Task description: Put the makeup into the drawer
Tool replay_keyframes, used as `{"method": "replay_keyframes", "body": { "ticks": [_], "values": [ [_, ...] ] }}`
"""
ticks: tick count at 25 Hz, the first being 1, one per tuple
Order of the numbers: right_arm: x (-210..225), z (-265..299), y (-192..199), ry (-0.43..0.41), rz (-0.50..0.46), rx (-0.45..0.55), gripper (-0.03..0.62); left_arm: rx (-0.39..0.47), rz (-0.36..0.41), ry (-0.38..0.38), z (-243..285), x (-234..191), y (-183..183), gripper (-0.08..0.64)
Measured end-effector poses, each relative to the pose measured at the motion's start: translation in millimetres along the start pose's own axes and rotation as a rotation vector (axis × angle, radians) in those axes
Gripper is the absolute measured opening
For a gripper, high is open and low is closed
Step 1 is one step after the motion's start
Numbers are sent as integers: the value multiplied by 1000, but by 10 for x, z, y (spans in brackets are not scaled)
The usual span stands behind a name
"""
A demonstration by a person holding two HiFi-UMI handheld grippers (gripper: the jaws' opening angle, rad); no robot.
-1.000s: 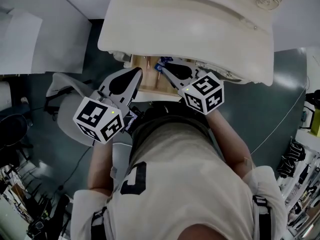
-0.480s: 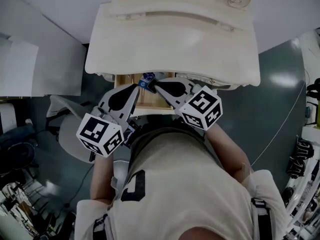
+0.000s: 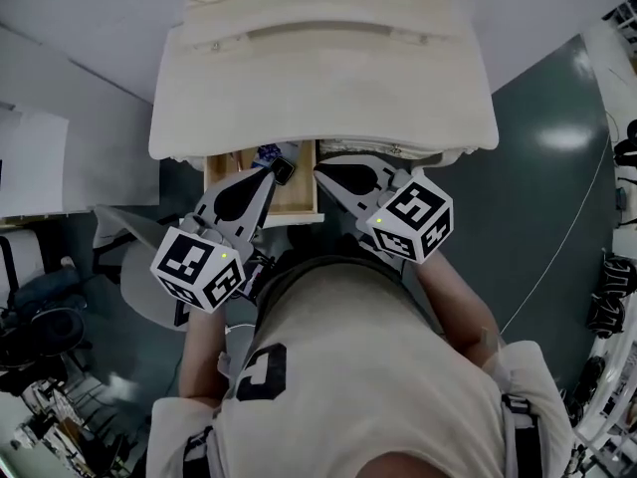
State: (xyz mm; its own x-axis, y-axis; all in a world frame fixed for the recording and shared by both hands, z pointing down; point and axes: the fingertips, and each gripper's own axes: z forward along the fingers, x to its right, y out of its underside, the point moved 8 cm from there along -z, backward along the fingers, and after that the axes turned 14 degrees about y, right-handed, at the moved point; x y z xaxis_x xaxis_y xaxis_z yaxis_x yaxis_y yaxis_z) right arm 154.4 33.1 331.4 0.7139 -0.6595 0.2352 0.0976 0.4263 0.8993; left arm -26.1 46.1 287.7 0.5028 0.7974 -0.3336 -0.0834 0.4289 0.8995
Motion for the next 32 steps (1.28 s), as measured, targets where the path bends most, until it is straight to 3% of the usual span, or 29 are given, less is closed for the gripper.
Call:
{"method": "replay_keyframes", "body": {
  "ticks": [9,19,32],
  "values": [
    [-12,-318,38,-70,-47,15,29,23,59,-5,141,355,-16,58],
    [-290,-147,53,-155,-80,-6,29,54,23,-82,-235,469,204,58],
    [-668,314,-115,-102,-74,-16,29,71,0,-23,-705,90,279,58]
  ]
}}
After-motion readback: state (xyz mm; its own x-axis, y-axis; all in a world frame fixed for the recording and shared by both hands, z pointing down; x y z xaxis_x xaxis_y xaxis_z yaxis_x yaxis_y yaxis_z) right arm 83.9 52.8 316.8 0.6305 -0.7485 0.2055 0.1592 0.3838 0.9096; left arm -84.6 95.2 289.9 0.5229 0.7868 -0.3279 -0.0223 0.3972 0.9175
